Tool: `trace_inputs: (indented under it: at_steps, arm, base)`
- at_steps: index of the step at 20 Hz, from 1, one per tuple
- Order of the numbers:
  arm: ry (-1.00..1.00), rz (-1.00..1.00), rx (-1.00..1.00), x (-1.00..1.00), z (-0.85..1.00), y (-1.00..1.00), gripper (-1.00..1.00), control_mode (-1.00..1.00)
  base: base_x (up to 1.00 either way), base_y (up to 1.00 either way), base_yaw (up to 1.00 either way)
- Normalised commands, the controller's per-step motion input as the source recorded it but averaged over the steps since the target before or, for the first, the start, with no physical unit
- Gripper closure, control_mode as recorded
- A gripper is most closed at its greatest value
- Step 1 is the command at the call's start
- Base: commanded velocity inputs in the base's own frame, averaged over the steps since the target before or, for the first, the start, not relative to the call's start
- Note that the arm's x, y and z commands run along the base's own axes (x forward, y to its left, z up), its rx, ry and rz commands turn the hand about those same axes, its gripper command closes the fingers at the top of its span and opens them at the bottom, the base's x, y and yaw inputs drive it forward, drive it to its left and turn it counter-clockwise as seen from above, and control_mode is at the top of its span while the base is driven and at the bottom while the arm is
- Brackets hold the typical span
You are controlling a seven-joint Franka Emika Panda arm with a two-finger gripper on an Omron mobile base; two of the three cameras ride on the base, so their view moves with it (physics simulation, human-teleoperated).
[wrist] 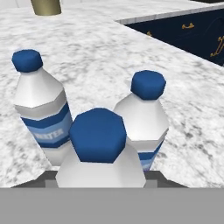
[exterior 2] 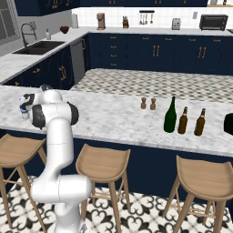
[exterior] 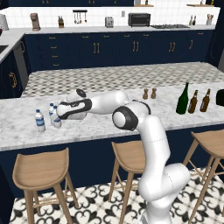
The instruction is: Move the plastic bottles in the middle to the plastics group, and the glass bottles in the middle to the glass group.
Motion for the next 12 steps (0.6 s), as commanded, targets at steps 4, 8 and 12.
trace_inputs:
  at_steps: [4,8,12]
  arm:
    - [0.0,0.0,0.0,0.0,0.0,0.0,-1.0,-1.0]
    - [0.0,0.0,0.0,0.0,0.0,0.0,-1.0,-1.0]
    - [0.0,0.0,0.0,0.0,0.0,0.0,-1.0,-1.0]
  base:
    - [0.0,0.0,0.0]
    - [0.0,0.0,0.0]
    - [0.0,0.0,0.0]
